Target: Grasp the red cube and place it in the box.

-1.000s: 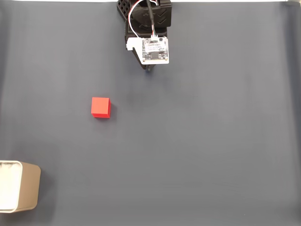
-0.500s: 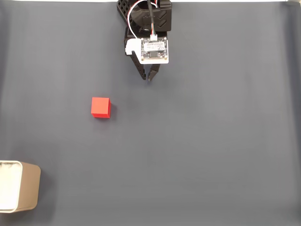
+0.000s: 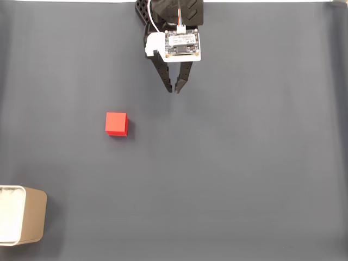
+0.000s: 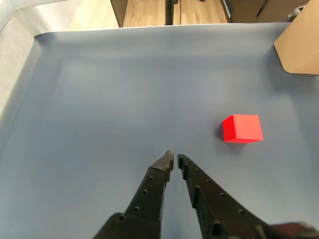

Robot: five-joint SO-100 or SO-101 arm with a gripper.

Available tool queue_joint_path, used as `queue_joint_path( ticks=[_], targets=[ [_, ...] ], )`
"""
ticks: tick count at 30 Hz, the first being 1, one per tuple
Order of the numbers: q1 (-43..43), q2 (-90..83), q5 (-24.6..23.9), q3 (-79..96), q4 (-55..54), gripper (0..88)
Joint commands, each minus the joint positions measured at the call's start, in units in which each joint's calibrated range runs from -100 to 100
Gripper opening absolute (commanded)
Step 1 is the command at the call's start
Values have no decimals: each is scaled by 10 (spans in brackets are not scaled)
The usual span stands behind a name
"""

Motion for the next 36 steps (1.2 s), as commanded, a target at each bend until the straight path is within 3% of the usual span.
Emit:
queue_joint_path(
  ticks=[1, 18, 30, 36],
  targets=[
    [22, 52, -7, -79, 22, 0],
    [149, 171, 2, -195, 57, 2],
    [194, 228, 9, -245, 47, 5],
    [202, 250, 21, -249, 20, 85]
  ],
)
